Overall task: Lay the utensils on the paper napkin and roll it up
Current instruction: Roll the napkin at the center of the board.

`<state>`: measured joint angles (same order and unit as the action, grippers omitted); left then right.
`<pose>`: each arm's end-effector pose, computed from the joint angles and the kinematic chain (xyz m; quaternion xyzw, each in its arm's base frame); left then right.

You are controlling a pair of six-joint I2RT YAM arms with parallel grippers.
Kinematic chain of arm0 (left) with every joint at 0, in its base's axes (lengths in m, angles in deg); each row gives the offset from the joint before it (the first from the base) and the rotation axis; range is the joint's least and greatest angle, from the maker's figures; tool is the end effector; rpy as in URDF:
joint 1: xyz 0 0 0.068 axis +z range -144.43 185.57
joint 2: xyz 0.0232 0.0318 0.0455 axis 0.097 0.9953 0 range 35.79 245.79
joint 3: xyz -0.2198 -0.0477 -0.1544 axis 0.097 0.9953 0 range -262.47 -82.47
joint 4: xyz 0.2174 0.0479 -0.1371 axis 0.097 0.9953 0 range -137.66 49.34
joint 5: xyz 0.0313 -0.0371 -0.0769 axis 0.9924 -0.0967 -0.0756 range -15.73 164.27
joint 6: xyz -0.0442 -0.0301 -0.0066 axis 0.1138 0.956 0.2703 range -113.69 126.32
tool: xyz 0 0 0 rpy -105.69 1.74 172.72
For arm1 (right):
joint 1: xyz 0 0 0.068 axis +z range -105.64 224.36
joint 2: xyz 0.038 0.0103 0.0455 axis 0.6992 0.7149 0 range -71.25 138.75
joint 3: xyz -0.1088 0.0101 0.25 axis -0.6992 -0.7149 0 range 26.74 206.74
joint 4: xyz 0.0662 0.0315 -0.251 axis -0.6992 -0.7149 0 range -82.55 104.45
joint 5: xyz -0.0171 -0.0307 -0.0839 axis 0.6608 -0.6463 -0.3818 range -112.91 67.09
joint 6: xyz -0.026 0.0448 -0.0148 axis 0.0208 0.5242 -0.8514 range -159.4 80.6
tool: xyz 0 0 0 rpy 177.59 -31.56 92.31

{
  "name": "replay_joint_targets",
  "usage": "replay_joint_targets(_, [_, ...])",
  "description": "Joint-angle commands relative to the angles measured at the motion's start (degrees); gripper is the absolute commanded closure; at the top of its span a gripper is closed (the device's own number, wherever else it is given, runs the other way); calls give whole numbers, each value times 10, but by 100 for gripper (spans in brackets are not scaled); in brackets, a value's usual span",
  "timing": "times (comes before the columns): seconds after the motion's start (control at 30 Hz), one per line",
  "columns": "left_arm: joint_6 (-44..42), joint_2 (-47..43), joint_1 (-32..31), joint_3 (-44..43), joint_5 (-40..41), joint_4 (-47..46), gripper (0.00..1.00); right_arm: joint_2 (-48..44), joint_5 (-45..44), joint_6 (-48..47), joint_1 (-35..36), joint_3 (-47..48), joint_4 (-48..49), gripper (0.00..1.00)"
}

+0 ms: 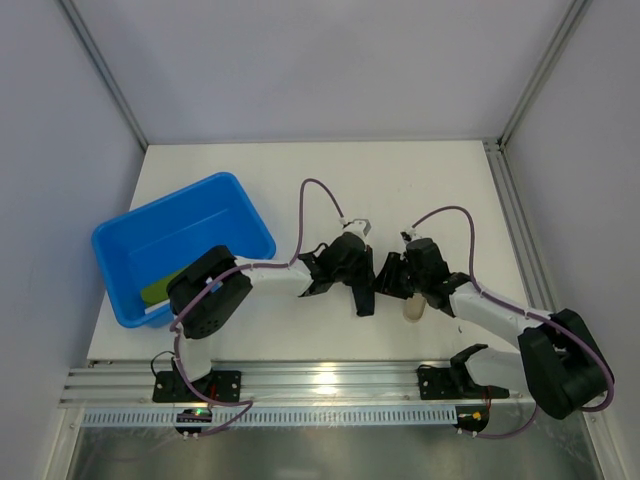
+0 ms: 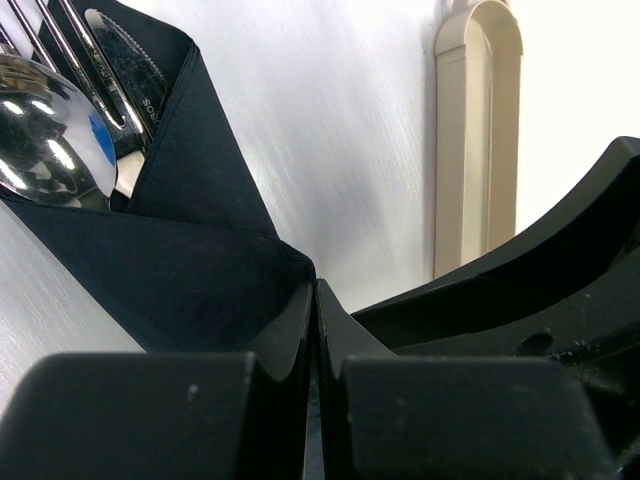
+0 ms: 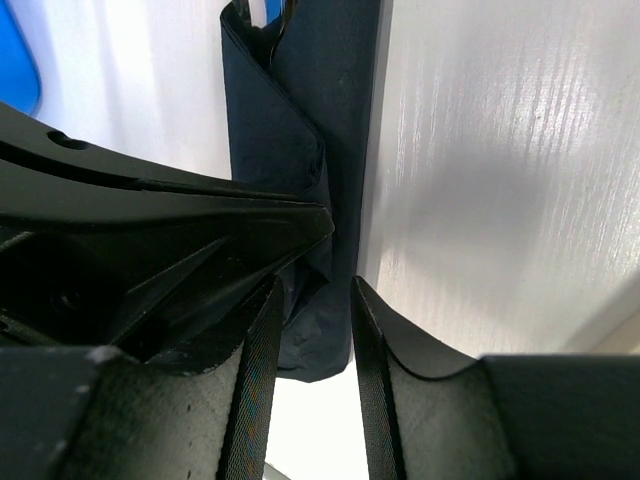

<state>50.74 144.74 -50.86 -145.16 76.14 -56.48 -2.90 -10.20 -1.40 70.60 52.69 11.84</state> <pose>0.2252 -0.3372 0.1610 0.0865 0.8924 -0.3319 0.2933 0.1946 0.1046 0.1611 0.0520 0.9177 0.2888 0.2677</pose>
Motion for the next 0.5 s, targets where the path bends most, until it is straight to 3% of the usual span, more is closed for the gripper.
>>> replay_joint_targets(0.0, [-6, -23, -9, -9, -35, -15, 100, 5, 5, 18, -2, 8, 96, 62])
replay_joint_targets(0.33, [-7, -22, -12, -11, -35, -12, 100, 15, 26, 23, -2, 10, 124, 63])
replay_joint_targets(0.47, [-10, -29, -12, -9, -27, -8, 100, 5, 13, 19, -2, 15, 92, 63])
